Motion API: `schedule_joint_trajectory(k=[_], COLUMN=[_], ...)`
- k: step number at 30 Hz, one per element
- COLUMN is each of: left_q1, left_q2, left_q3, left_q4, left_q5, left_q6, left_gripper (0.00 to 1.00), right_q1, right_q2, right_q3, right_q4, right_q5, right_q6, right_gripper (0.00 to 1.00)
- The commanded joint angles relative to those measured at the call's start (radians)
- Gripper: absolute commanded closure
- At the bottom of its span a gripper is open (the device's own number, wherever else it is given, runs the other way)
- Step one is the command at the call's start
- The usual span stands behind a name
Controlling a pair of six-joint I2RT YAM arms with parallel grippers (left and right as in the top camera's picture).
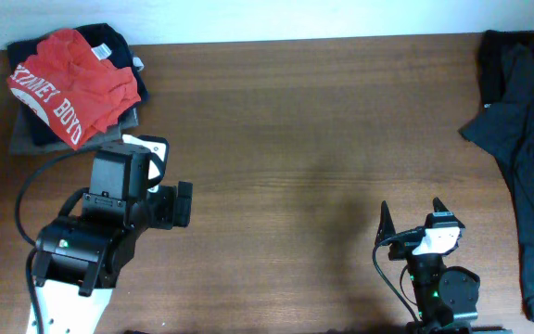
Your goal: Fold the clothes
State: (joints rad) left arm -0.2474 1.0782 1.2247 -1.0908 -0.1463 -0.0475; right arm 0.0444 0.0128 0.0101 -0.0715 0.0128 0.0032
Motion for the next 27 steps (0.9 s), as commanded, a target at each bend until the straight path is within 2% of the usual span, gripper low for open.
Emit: schedule_joint_trajectory(k=[1, 22, 27], left_q1=[0.001, 0.001, 0.001], left_q2=[0.000, 0.000, -0.010], left_q3=[0.000, 0.000, -0.011], left_q4=[0.002, -0.001, 0.034], left_q5=[-0.008, -0.005, 0.106], left_q6=[0.015, 0.015, -0.001], left_gripper=[0.01, 0.01, 0.01], right_q1=[-0.006, -0.006, -0.006], right_q2=[-0.009, -0.009, -0.009], right_q3=[-0.005, -0.005, -0.005], right_q4=[-0.008, -0.008, -0.008], right_q5=[-0.002, -0.002, -0.002], right_q6=[-0.003, -0.003, -0.003], right_gripper=[0.01, 0.01, 0.01])
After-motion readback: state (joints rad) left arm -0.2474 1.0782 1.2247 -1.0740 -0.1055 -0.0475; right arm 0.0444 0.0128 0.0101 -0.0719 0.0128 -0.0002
